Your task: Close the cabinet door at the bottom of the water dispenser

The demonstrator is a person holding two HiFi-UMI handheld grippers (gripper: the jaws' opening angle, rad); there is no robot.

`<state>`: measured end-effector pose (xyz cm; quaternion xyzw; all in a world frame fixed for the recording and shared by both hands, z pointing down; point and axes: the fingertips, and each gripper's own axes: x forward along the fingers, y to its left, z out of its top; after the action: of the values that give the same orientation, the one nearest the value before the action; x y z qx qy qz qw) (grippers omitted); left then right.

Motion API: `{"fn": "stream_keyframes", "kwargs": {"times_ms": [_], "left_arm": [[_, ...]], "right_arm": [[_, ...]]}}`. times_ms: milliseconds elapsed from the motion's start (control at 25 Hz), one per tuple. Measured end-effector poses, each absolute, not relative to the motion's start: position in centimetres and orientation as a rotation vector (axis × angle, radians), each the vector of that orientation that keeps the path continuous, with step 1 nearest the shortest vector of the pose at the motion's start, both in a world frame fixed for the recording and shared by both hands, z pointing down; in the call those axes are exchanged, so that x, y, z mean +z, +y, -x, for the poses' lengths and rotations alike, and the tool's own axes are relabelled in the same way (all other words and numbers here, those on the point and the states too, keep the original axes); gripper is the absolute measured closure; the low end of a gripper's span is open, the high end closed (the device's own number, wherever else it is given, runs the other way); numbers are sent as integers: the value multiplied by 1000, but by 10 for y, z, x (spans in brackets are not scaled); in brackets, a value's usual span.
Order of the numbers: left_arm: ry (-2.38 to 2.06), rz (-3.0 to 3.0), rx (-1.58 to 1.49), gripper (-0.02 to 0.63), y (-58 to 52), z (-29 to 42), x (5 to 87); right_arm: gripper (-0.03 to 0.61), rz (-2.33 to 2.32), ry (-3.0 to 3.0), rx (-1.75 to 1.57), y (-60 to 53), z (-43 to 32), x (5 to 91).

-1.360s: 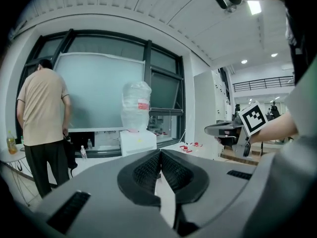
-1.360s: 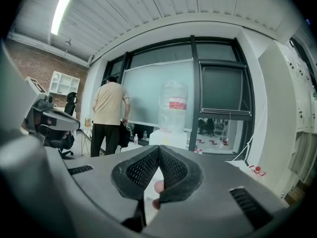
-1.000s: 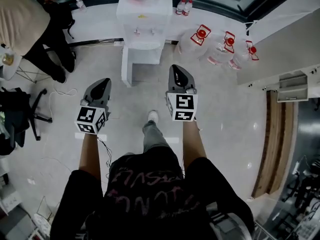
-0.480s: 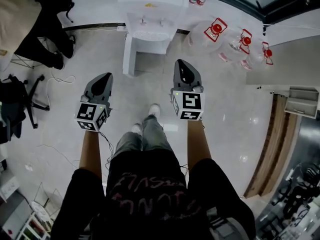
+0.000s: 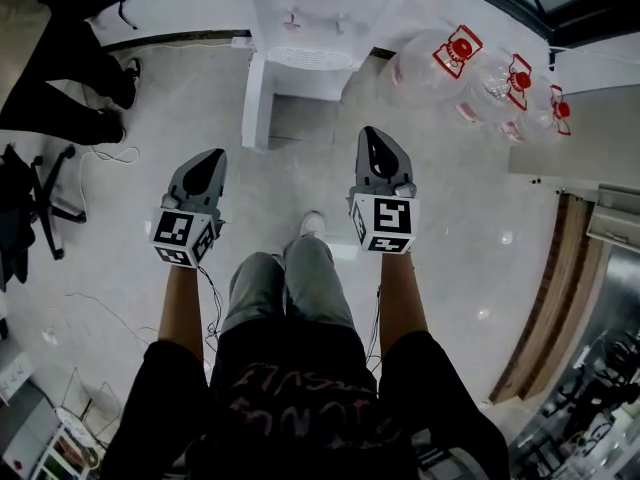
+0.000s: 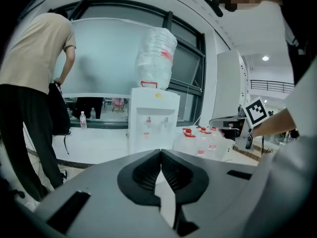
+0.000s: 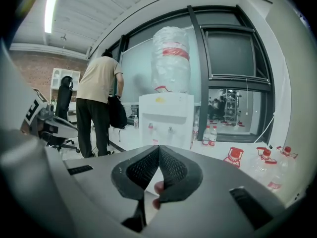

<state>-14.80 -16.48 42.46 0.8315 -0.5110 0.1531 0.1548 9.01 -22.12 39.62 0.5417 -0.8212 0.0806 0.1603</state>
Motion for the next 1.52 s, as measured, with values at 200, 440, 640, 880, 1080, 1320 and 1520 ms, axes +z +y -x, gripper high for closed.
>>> {"fn": "stream_keyframes", "kwargs": {"times_ms": [200,440,640,880,1080,1320,1520], "left_arm": [[-1493,-2369,432,598,-174,155,498],[-1515,-2363,439,598,-178,162,586],[-1525,-2377,419,598,-174,167,648],[-1535,-2388,409,598,-174,174,716],[-1525,-2412,404,598,-181,177,764],[-1454,-2475,409,477,-191,178,811],[-1382,-2522,449,428,-198,176,845]], "right_arm": [[566,-1516,-2350,240,-229,-89,476],[566,-1489,-2352,231,-238,-89,564],[566,-1469,-2369,230,-239,-84,632],[566,-1450,-2381,199,-238,-74,699],[566,-1440,-2375,184,-238,-76,747],[566,-1437,-2346,161,-237,-90,798],[566,-1450,-2327,150,-231,-100,829]]}}
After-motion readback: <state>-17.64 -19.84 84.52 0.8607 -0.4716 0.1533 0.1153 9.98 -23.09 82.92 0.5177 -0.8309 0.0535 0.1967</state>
